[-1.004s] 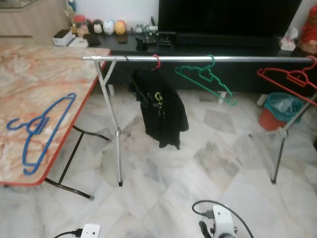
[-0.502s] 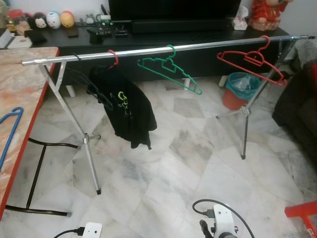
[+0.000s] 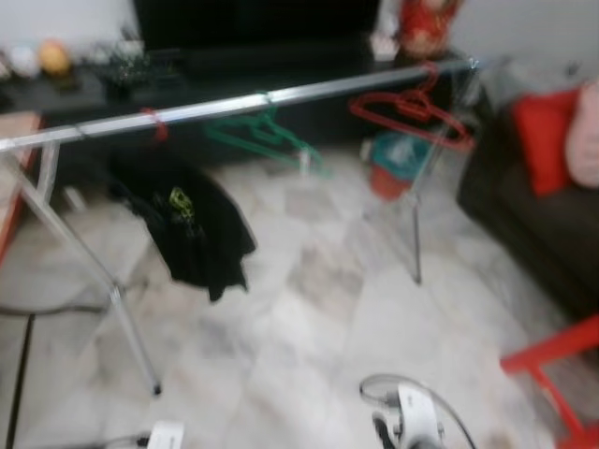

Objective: Hang hanger

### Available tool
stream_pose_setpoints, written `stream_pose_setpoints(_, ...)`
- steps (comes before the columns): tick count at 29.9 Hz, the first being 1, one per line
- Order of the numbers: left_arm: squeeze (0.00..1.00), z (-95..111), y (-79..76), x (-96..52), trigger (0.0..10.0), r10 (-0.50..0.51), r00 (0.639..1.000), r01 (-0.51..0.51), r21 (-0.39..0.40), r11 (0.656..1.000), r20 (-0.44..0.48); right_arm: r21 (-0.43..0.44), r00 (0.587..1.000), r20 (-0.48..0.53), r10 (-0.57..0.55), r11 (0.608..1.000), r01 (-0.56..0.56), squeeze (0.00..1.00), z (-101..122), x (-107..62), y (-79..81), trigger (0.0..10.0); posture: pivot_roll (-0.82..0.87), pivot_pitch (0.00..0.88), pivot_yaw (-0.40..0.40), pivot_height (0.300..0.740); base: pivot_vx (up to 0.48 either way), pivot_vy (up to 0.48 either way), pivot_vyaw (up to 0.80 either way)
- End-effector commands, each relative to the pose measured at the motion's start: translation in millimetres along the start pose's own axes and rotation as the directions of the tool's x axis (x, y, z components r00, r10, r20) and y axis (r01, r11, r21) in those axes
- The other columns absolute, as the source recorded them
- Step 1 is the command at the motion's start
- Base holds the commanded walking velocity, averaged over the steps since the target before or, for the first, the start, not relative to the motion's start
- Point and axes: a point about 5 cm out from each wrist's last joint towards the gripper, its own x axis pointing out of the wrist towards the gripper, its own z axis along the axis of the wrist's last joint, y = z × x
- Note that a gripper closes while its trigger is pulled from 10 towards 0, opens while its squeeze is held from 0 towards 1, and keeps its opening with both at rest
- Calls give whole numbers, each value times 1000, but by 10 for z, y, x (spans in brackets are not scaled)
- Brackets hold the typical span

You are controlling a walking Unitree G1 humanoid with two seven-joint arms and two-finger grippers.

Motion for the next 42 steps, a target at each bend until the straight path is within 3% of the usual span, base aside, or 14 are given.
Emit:
stream_pose_setpoints(1, 0, -123, 41, -32, 10000, 10, 999, -9, 28, 1000, -45, -1, 1000, 0, 6, 1000, -6, 0, 1, 2, 35, 10000, 8, 60, -31, 740, 0, 0, -800)
stream_pose_setpoints(42, 0, -120, 67, -31, 10000, 21, 999, -21, -4, 1000, -49, -5, 1000, 3, 8, 1000, -8, 0, 4, 2, 41, 10000, 9, 67, -27, 740, 0, -18, -800)
